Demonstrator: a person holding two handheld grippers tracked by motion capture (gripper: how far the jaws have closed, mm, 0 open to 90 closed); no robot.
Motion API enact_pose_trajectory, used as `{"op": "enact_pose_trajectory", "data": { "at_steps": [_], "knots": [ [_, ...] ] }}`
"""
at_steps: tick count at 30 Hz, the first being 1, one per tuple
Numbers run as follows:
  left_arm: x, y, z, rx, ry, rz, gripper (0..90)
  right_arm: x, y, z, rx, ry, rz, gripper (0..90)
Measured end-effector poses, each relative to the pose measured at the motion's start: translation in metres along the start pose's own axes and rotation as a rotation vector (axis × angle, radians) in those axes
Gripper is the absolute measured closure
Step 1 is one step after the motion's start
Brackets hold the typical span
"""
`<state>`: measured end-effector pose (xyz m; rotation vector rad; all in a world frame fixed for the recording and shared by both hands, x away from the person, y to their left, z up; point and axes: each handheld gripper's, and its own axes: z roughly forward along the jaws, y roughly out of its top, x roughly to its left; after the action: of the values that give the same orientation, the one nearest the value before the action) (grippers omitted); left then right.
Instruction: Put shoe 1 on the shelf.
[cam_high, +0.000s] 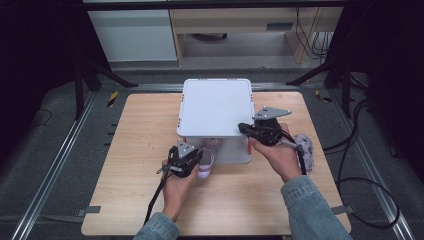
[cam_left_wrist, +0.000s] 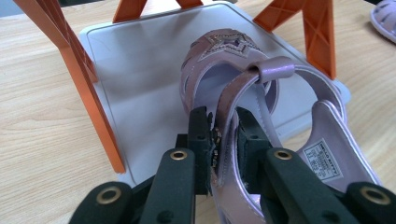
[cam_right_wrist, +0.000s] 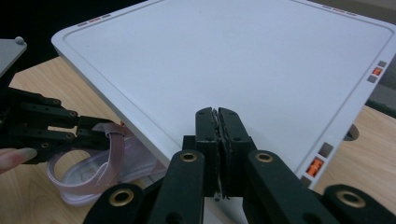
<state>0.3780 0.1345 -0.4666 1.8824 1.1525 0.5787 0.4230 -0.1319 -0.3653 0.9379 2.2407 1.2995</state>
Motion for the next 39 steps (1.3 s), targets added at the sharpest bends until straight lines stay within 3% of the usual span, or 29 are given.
{"op": "enact_pose_trajectory", "data": {
  "at_steps": [11, 17, 22, 25, 28, 30, 32, 33, 34, 37, 38, 39],
  "knots": [
    [0.0, -0.005, 0.012, 0.016, 0.042, -0.048, 77.8, -0.002, 0.003, 0.004, 0.012, 0.001, -0.006, 87.1],
    [-0.005, -0.008, 0.014, 0.013, 0.022, -0.053, 75.2, 0.0, 0.003, 0.004, 0.013, -0.006, -0.014, 87.1],
    [-0.006, -0.006, 0.012, 0.014, 0.0, -0.057, 68.0, -0.002, 0.003, 0.004, 0.012, -0.001, -0.007, 86.1],
    [-0.006, -0.006, 0.011, 0.0, 0.003, -0.041, 62.5, -0.001, 0.003, 0.004, 0.014, -0.003, -0.01, 86.0],
    [-0.004, -0.004, 0.005, -0.03, 0.011, 0.002, 59.3, -0.001, 0.003, 0.004, 0.015, -0.005, -0.011, 85.7],
    [-0.003, -0.001, -0.003, -0.062, -0.011, 0.008, 57.8, -0.001, 0.003, 0.004, 0.015, -0.009, -0.013, 85.8],
    [-0.003, 0.002, -0.012, -0.083, -0.016, 0.045, 60.0, 0.0, 0.004, 0.004, 0.017, -0.01, -0.012, 86.3],
    [-0.004, 0.004, -0.021, -0.095, -0.042, 0.08, 66.4, 0.0, 0.003, 0.004, 0.016, -0.01, -0.011, 86.5],
    [-0.004, 0.004, -0.021, -0.095, -0.042, 0.08, 68.6, 0.0, 0.003, 0.004, 0.016, -0.009, -0.012, 86.6],
    [-0.009, 0.003, -0.034, -0.087, -0.084, 0.17, 72.2, 0.0, 0.003, 0.004, 0.015, -0.011, -0.009, 87.0],
    [-0.011, 0.0, -0.041, -0.083, -0.095, 0.213, 77.4, 0.001, 0.004, 0.004, 0.016, -0.014, -0.012, 87.9],
    [-0.011, 0.0, -0.041, -0.083, -0.095, 0.213, 79.0, 0.001, 0.004, 0.004, 0.016, -0.014, -0.012, 87.9]
  ]
}}
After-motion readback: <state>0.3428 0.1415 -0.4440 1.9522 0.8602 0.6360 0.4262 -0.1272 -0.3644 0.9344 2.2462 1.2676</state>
